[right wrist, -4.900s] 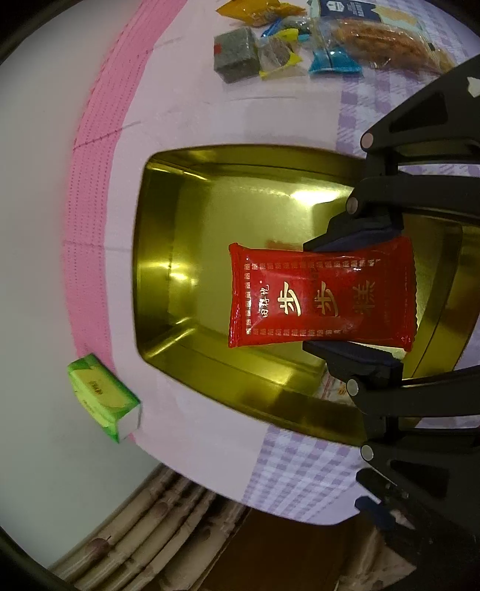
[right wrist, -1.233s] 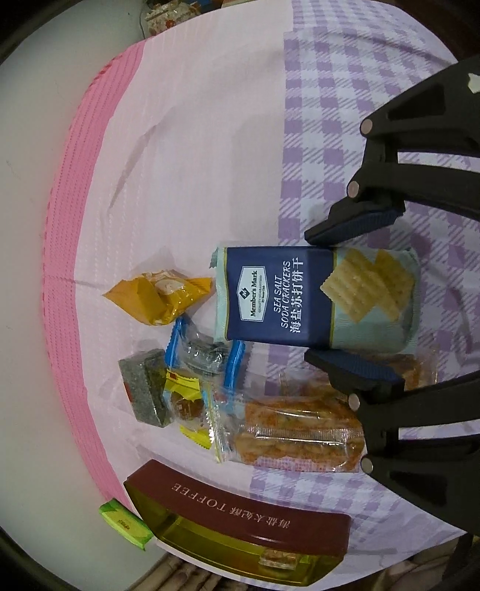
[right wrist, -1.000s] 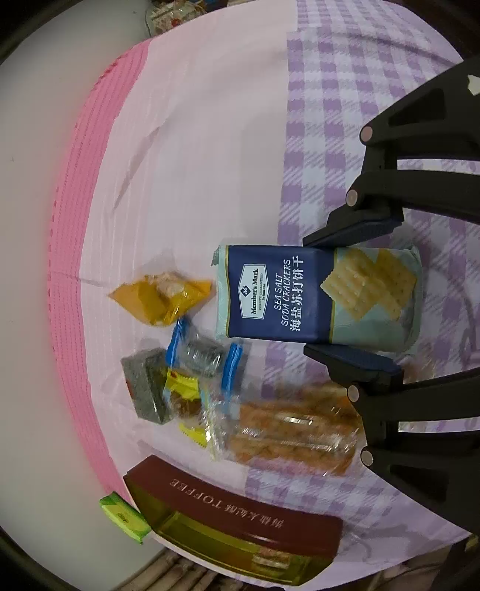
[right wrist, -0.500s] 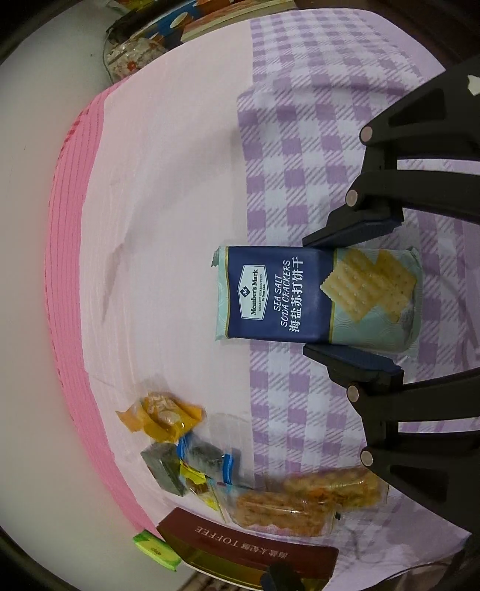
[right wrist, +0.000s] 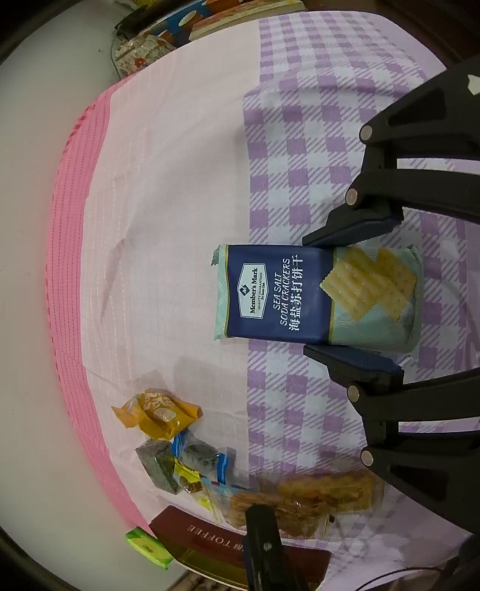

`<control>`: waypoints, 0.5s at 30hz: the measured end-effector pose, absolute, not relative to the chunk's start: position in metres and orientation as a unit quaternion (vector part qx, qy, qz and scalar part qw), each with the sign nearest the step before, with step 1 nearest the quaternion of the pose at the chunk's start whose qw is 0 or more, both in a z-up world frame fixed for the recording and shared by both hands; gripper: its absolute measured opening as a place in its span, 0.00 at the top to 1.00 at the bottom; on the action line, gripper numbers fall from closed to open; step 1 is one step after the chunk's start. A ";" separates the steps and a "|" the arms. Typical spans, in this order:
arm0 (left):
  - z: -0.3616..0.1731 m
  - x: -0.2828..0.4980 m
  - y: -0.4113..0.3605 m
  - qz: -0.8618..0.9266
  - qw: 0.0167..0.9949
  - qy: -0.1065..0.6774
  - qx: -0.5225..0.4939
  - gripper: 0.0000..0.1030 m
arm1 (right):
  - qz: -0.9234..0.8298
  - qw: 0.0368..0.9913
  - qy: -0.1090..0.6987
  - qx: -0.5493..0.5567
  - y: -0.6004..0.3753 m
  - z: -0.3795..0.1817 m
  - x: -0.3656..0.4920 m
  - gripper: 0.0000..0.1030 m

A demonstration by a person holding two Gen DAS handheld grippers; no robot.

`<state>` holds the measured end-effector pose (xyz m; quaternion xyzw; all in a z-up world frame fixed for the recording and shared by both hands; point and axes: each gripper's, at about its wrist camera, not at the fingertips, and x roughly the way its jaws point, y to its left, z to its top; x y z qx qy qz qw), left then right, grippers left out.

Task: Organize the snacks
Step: 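Grasp the clear peanut candy bag with the left tool while the right tool holds the crackers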

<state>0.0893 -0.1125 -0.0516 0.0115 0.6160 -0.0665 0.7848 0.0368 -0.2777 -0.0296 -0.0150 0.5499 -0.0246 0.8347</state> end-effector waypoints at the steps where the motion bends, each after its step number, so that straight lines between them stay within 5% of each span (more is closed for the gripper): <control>1: -0.054 0.091 -0.114 -0.063 0.786 0.615 0.017 0.46 | -0.025 0.834 0.550 -0.015 -0.278 -0.030 0.037 0.53; 15: -0.062 0.090 -0.110 -0.080 0.794 0.602 0.024 0.59 | -0.024 0.835 0.550 -0.015 -0.281 -0.029 0.036 0.52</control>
